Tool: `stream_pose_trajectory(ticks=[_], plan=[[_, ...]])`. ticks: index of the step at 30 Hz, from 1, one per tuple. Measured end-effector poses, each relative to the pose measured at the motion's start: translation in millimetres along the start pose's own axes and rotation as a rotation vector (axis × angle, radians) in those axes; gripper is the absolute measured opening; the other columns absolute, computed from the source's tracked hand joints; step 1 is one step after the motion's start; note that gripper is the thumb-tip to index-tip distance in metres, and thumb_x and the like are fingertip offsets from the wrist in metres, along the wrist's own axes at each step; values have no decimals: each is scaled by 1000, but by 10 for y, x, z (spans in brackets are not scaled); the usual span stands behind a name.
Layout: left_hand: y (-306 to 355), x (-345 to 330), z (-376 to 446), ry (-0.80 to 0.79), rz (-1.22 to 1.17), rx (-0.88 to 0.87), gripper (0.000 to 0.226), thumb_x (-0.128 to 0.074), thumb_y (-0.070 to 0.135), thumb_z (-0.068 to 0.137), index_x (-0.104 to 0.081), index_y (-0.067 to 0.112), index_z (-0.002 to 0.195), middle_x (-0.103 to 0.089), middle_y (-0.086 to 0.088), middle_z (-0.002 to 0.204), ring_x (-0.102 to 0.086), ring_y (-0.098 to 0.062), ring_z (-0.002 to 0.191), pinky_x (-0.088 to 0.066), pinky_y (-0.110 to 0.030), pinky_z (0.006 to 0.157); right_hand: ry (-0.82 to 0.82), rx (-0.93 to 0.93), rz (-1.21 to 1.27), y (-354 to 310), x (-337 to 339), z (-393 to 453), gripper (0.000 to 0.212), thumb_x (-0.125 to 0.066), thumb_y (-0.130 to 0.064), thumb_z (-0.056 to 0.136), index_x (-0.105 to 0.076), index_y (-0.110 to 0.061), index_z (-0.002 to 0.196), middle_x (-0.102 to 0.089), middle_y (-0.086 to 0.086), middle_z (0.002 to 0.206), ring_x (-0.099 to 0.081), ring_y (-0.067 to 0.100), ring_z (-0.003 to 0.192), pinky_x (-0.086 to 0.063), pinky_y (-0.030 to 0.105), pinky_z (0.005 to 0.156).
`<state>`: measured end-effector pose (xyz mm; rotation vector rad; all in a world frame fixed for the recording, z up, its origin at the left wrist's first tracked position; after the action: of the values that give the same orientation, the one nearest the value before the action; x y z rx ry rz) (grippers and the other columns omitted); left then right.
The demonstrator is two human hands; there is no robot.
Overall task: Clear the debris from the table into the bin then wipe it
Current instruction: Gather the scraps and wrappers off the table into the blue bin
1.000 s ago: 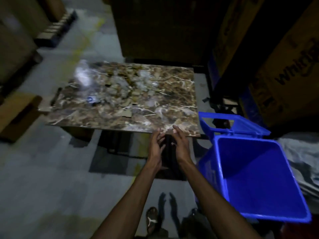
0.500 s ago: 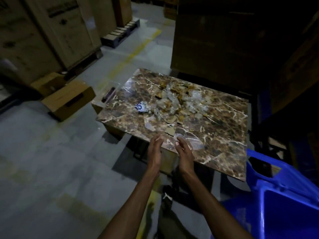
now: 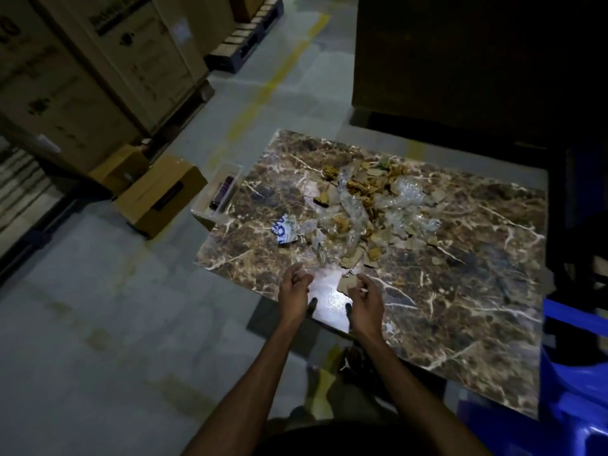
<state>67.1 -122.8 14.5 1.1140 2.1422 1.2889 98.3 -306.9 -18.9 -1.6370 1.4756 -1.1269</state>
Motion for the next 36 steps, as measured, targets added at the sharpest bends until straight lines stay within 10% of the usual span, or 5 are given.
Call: stream_pose_trajectory(ticks=[3,10,19,28,36], plan=[[136,-69,279,-1,120,-23,31,-64,4,96,-59,17,124,-59,-10,103,-55,-25,91,-50,-26,64,67,29,-150,-41,-17,260,37,-68,-19,96,-60,-24,132,-48,-3,122,-56,26,119,-50,51,102],[472,2,924,63,670,-335,57,-73,33,90,-57,10,139,-45,-12,144,-52,-31,126,-50,-49,103,56,-85,-235,13,-165,545,67,-79,-9,79,-51,-20,139,-47,7,130,-55,27,116,-54,50,97],[361,-83,1635,-187,942,-294,90,-54,70,90,-26,24,163,-9,-13,171,-4,-34,158,-8,-57,125,38,-17,-445,-197,-359,641,75,-68,11,76,-43,-2,146,-39,16,138,-47,29,123,-28,11,92],[180,-317,1467,-211,601,-561,51,-62,42,98,-57,16,141,-47,-3,148,-43,-22,141,-42,-52,111,349,157,-433,-375,-293,649,53,-64,-27,83,-57,-5,131,-47,12,131,-46,19,122,-45,40,101],[36,-389,1632,-241,457,-477,59,-53,50,103,-47,16,151,-38,-1,160,-32,-19,151,-37,-51,118,517,142,-333,-339,-421,870,53,-47,-47,105,-36,-33,155,-30,-1,160,-27,19,149,-29,52,119]])
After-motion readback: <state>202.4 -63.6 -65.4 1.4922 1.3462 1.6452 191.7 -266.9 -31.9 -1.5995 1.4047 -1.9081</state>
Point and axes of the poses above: each hand's wrist, its own z-axis towards the middle knuckle, its own x-axis out of the back of the hand, y = z × x, the point moved 5 cm from there along z, towards the middle knuckle
